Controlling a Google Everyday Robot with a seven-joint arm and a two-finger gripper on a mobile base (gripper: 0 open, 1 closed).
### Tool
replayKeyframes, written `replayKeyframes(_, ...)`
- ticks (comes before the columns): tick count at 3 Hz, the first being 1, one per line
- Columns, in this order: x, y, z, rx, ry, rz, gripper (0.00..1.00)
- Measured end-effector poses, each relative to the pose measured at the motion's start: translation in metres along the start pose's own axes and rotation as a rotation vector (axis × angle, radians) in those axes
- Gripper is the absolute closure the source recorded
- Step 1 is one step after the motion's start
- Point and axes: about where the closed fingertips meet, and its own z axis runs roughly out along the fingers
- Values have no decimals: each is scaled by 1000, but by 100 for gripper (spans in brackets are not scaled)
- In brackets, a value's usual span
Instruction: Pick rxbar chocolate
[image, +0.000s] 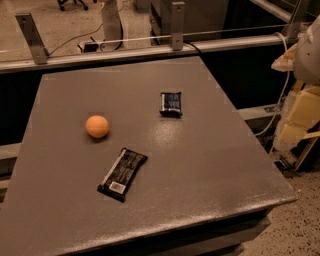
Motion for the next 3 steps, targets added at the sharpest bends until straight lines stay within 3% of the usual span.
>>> replayKeyframes(1,0,0,0,0,0,0,0)
replayKeyframes(2,-52,6,9,2,-34,-178,0)
replayKeyframes(3,-158,42,23,-12,-108,-514,0)
